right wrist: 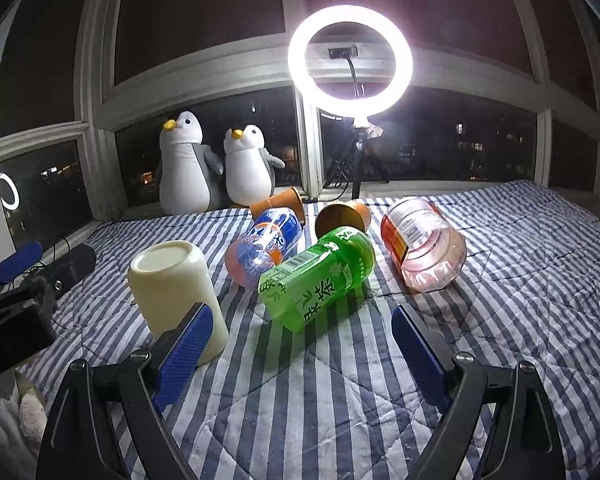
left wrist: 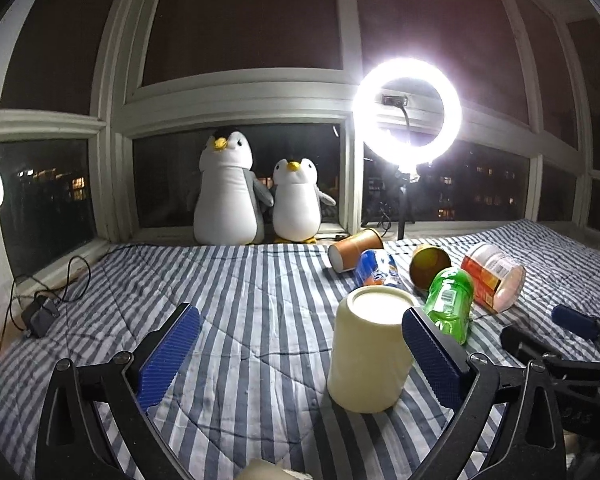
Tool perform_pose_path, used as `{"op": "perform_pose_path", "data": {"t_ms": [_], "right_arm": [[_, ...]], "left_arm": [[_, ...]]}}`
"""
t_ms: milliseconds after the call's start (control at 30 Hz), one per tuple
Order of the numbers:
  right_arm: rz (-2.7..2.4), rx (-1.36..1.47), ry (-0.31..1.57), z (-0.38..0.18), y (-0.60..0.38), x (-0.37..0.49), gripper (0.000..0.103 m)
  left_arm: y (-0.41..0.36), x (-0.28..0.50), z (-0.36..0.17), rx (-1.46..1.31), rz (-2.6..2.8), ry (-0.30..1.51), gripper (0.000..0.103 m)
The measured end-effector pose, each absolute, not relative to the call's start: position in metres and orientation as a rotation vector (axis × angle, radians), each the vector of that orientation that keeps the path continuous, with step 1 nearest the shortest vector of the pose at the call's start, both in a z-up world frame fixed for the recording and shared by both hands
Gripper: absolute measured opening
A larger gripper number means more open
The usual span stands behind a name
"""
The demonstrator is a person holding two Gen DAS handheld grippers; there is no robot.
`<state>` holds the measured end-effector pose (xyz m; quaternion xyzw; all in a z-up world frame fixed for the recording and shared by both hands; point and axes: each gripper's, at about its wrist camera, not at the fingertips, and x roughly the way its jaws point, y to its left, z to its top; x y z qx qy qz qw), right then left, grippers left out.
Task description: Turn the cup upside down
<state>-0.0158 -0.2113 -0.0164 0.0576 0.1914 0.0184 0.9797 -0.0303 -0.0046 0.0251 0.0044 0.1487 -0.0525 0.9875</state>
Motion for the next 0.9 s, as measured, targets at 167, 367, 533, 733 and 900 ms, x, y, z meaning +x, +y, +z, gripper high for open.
{"op": "perform_pose_path", "data": {"t_ms": [167,367,533,733,900], "right_arm": [[0.008,0.120,0.318,-0.013,-0.213,-0.028,0.089],[-0.015,0.147,0.271,-0.009,-0.219,-0.036,0.089],[-0.025,0.156,0.257,-0.009,-0.221,-0.039,0.089],[-0.030,0.152,0.239,-0.008,-0.220,-0.042,0.089],[-0.030,0.150,0.237,-0.009,-0.220,-0.044,0.089]], "left_arm": [[0.001,-0.032,0.022,-0.017,-0.097,0.294,0.103],[0.003,-0.034,0.021,-0.019,-0.091,0.286,0.103],[0.002,-0.037,0.021,-0.010,-0.088,0.277,0.103],[-0.003,-0.036,0.021,0.004,-0.090,0.273,0.103],[-0.007,-0.036,0.020,0.014,-0.091,0.272,0.103]]}}
